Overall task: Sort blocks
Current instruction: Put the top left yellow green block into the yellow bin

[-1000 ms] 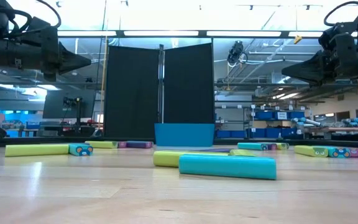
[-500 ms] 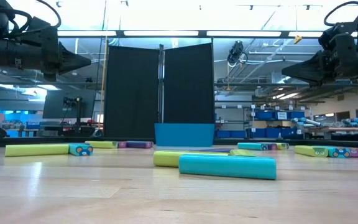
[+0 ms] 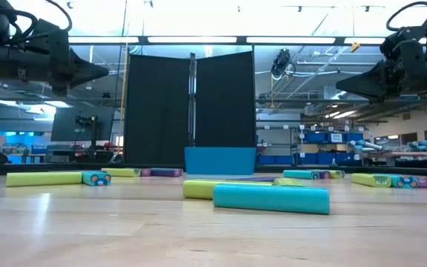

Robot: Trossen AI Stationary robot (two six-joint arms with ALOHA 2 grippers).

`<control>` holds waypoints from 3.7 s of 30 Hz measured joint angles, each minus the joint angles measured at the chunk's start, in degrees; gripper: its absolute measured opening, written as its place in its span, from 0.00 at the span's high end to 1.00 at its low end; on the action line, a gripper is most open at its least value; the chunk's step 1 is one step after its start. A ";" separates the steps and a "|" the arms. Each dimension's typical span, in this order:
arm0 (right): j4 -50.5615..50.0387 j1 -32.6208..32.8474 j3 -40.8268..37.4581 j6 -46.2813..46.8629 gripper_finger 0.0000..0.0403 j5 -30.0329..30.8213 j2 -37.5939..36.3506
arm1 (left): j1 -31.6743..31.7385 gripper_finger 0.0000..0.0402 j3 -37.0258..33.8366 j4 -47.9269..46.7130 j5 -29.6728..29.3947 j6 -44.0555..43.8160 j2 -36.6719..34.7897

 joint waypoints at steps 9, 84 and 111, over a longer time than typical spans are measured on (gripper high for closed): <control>0.00 0.00 0.00 0.00 0.94 -0.02 -0.01 | -0.02 0.96 0.00 4.03 -0.02 -5.69 -0.01; 0.00 0.01 0.00 0.00 0.94 -0.02 -0.02 | 12.27 0.74 50.21 -58.92 25.72 26.87 79.38; 0.00 -0.01 0.00 0.00 0.94 -0.02 -0.02 | 12.35 0.66 50.43 -49.46 21.09 33.44 95.97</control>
